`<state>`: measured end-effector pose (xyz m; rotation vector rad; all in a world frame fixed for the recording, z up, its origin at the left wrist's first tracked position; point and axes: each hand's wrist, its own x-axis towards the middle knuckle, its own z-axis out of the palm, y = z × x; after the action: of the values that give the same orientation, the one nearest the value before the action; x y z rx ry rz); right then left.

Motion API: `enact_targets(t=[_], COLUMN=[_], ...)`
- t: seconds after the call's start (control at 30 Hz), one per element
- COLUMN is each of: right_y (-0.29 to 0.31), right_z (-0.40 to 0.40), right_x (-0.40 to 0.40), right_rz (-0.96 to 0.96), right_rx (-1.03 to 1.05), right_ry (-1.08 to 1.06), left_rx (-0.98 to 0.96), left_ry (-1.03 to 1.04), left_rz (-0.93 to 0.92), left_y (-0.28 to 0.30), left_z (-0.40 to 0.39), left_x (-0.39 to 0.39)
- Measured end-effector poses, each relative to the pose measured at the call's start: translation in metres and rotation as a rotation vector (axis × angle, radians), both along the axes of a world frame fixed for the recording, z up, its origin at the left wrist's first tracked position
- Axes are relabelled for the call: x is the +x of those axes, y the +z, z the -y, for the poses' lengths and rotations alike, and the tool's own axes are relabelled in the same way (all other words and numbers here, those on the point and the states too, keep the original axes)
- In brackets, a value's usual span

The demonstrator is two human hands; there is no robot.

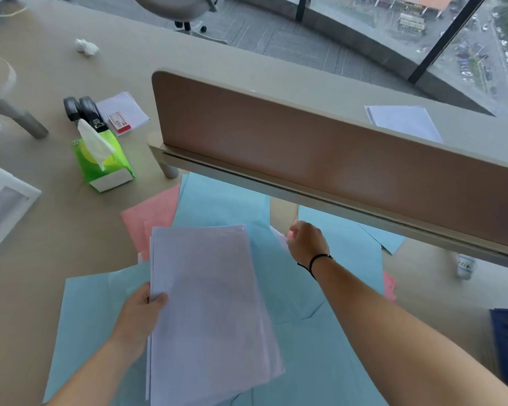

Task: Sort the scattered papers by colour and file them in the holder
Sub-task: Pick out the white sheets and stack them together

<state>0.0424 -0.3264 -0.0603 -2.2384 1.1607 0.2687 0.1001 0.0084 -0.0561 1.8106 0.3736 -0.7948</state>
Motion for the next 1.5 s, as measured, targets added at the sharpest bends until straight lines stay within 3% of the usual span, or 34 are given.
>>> enact_targets(t=[0.27, 0.43, 0.63, 0.8, 0.97, 1.2, 1.33, 1.4, 1.5], right_y=[-0.005, -0.009, -0.009, -0.004, -0.001, 0.019, 0.035, 0.049, 0.073], right_z=[0.007, 0.007, 0.012, 0.009, 0.013, 0.019, 0.021, 0.017, 0.004], right_x=[0.012, 0.006, 0.002, 0.003, 0.003, -0.008, -0.027, -0.04, -0.059], right_rz=[-0.276, -0.21, -0.277, -0.216, -0.098, -0.252, -0.159, -0.094, 0.039], right_rx=[-0.121, -0.171, -0.074, 0.005, 0.177, 0.293, 0.417, 0.418, 0.242], right_ry=[0.281, 0.27, 0.311, 0.383, 0.233, 0.25, 0.113, 0.137, 0.243], left_rx=[-0.016, -0.052, -0.077, -0.111, -0.113, -0.117, -0.097, -0.088, -0.081], left_ry=[0.07, 0.065, 0.058, 0.059, 0.055, 0.02, 0.019, 0.023, 0.036], left_rz=[-0.041, -0.059, -0.073, -0.096, -0.097, -0.128, -0.12, -0.11, -0.093], left_y=[-0.011, -0.011, -0.01, -0.002, 0.008, 0.022, 0.024, 0.026, 0.03], left_z=[-0.01, -0.014, -0.018, -0.019, -0.022, -0.029, -0.037, -0.039, -0.037], left_x=[-0.008, -0.008, -0.006, -0.005, -0.003, -0.004, -0.008, -0.011, -0.017])
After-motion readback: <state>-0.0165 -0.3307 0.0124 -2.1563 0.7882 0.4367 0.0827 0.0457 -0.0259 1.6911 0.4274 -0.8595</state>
